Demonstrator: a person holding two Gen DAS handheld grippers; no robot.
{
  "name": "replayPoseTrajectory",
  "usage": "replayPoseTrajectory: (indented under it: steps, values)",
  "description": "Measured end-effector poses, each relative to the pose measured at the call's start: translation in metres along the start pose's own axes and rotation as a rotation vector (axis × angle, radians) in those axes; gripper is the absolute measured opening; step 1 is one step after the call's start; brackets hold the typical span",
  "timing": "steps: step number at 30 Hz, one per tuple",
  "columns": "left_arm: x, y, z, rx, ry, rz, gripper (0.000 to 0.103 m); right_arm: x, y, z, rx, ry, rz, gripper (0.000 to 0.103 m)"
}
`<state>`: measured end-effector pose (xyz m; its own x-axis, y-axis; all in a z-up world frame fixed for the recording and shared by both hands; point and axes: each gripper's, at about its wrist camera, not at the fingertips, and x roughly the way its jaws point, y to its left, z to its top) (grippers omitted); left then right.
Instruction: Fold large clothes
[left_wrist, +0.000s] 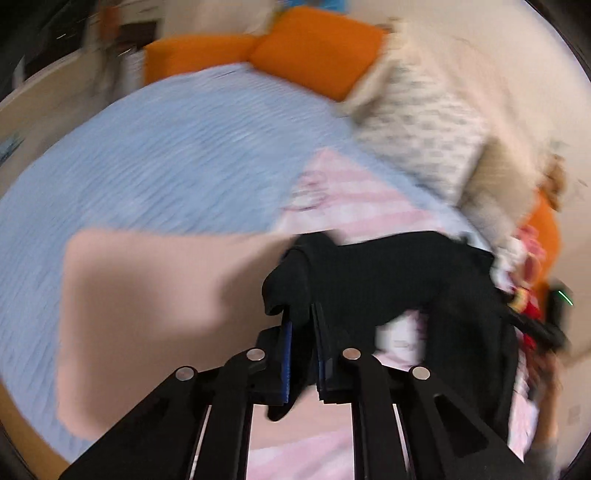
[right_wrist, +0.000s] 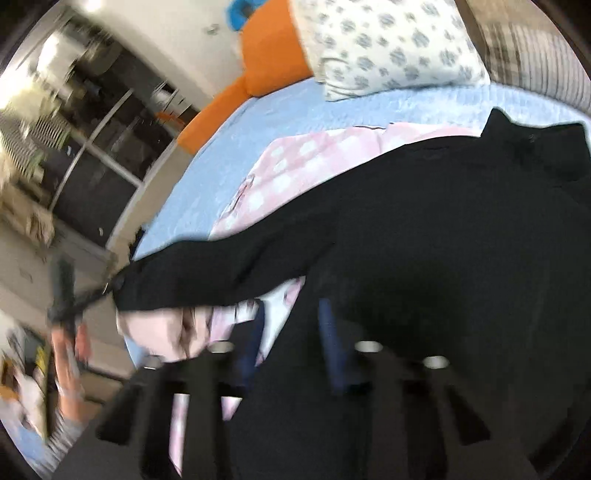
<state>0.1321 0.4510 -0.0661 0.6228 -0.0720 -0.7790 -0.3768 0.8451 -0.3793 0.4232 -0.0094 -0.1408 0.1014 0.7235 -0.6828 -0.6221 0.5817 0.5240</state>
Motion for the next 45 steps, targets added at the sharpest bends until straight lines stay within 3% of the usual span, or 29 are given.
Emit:
replayPoseTrajectory:
  steps: [3,8,12,15,18,24,30,31,34,36,37,39,40,41,42,43,44,45]
  values:
    - [-0.021,-0.061,-0.002,0.118,-0.012,-0.195,0.014,0.033,-0.018,0.034,0.015,0.052,-0.058,0.014]
    - [-0.055,-0.190,-0.030,0.419,-0.003,-0.476,0.013,0.075,-0.057,0.061,0.101,0.110,-0.110,0.014]
    - [-0.051,-0.278,-0.062,0.595,0.059,-0.671,0.013,0.071,-0.080,0.063,0.157,0.081,-0.089,0.014]
    - [-0.039,-0.330,-0.103,0.747,0.134,-0.759,0.013,0.052,-0.092,0.058,0.152,0.070,-0.089,0.014]
    - [-0.014,-0.365,-0.149,0.861,0.253,-0.772,0.013,0.024,-0.108,0.050,0.158,0.057,-0.112,0.014]
    - [0.077,-0.379,-0.229,0.905,0.503,-0.708,0.013,-0.011,-0.129,0.027,0.165,0.034,-0.129,0.016]
    - [0.133,-0.374,-0.279,0.893,0.609,-0.715,0.013,0.008,-0.120,0.037,0.137,0.037,-0.113,0.016]
    - [0.139,-0.372,-0.291,0.916,0.614,-0.705,0.013,0.015,-0.117,0.041,0.131,0.034,-0.110,0.020]
    - [0.148,-0.361,-0.319,0.923,0.699,-0.732,0.011,0.030,-0.112,0.052,0.128,0.025,-0.114,0.046]
    - [0.151,-0.361,-0.329,0.949,0.693,-0.711,0.015,0.043,-0.106,0.058,0.122,0.025,-0.119,0.053]
    - [0.151,-0.360,-0.331,0.968,0.678,-0.714,0.017,0.050,-0.101,0.060,0.109,0.029,-0.132,0.052]
    - [0.147,-0.362,-0.330,0.964,0.678,-0.724,0.026,0.062,-0.096,0.059,0.073,0.058,-0.171,0.032]
    - [0.141,-0.361,-0.324,0.963,0.663,-0.728,0.031,0.067,-0.095,0.058,0.058,0.070,-0.191,0.015]
    - [0.132,-0.359,-0.320,0.964,0.636,-0.721,0.034,0.069,-0.092,0.055,0.033,0.088,-0.225,0.013]
    - [0.124,-0.356,-0.309,0.959,0.602,-0.716,0.038,0.066,-0.091,0.052,0.017,0.092,-0.246,0.013]
    - [0.119,-0.351,-0.299,0.952,0.572,-0.706,0.050,0.055,-0.087,0.046,0.002,0.093,-0.268,0.019]
    - [0.114,-0.349,-0.285,0.939,0.532,-0.690,0.062,0.044,-0.085,0.041,-0.010,0.089,-0.300,0.031]
    - [0.109,-0.342,-0.272,0.923,0.497,-0.676,0.063,0.029,-0.079,0.032,-0.047,0.080,-0.346,0.039]
